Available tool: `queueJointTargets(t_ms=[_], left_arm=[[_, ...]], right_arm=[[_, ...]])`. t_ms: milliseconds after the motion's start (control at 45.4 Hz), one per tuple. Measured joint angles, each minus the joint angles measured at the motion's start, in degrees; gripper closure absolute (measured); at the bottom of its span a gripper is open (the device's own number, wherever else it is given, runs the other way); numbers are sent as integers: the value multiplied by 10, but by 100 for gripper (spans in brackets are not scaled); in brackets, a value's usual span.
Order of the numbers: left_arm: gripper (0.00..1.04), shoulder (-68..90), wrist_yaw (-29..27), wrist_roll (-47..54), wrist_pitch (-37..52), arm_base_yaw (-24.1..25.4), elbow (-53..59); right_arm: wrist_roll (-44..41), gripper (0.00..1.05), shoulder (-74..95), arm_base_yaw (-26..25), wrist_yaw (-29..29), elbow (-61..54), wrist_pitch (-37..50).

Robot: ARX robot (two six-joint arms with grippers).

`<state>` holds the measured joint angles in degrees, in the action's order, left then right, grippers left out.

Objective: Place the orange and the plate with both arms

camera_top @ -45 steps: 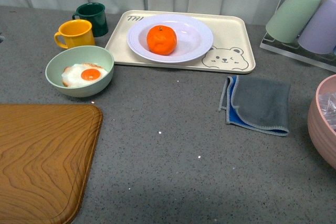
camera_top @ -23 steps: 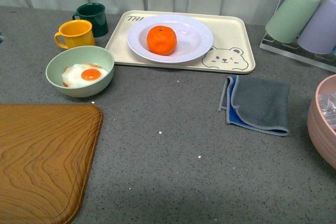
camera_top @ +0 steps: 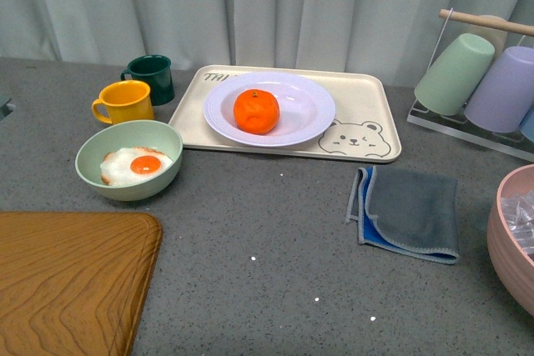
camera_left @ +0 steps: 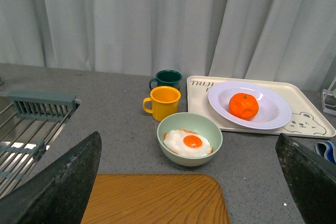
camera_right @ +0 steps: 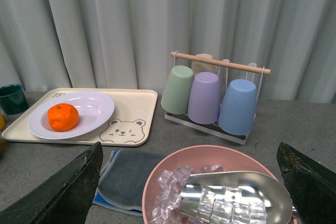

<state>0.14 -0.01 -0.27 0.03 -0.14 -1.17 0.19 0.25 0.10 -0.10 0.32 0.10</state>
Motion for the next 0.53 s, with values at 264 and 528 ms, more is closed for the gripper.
queueJointTargets(t_ms=[264,528], left_arm=[[7,0,0,0,0,0,0],[7,0,0,0,0,0,0]], right_arm=[[0,9,0,0,0,0,0],[0,9,0,0,0,0,0]])
